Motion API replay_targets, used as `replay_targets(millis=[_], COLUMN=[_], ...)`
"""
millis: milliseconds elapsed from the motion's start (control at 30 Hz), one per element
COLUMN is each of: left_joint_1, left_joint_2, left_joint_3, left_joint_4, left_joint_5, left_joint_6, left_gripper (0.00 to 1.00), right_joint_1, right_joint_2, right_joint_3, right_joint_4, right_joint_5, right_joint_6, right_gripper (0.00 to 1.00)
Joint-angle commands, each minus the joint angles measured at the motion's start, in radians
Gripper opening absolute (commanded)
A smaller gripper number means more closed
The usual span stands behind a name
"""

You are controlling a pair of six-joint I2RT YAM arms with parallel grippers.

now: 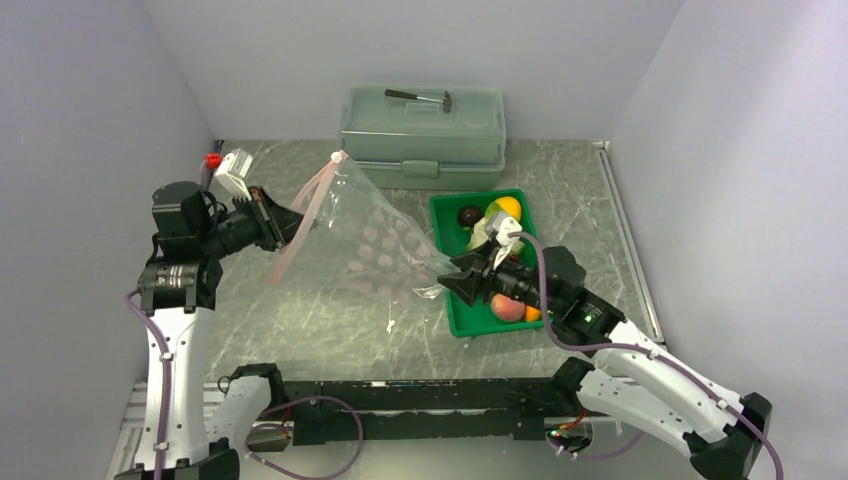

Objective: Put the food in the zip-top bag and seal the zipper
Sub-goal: Open the zipper of the food storage bag at the center of the board.

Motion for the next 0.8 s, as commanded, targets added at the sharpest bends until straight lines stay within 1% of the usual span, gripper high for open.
replay_targets(millis=[0,67,167,300,600,767], left_joint_1=[-0.002,-0.001,-0.002,-0.004,-0.022,-0.071], left_joint_2=[-0.004,0.001,0.019,0.024,0.045,0.074], left_joint_3=[0.061,0.090,0.142,0.176,0.235,0.270], left_joint_4=[-0.074,-0.115,-0.185,-0.226,-0.279,-0.320], left_joint_5=[-0.097,-0.165,-0.299,-0.423,-0.572,-0.681], left_joint_6=[0.050,0.063,0.099,0.123,0.160,0.189], left_gripper=[0.00,0.00,0.00,0.00,0.00,0.00], right_joint_1=[-0.003,-0.003,-0.001,-0.002,-0.001,0.020], right_joint_2=[0.042,0.057,0.067,0.080,0.138,0.196], right_joint_3=[0.074,0.089,0.108,0.114,0.142,0.181], right_joint_4=[0.023,0.018,0.017,-0.001,0.008,0.008], right_joint_5=[0.042,0.047,0.095,0.138,0.112,0.109], right_joint_6=[-0.012,-0.015,-0.014,0.002,0.053,0.099], right_gripper=[0.56,0.59,0.63,0.65,0.66,0.64])
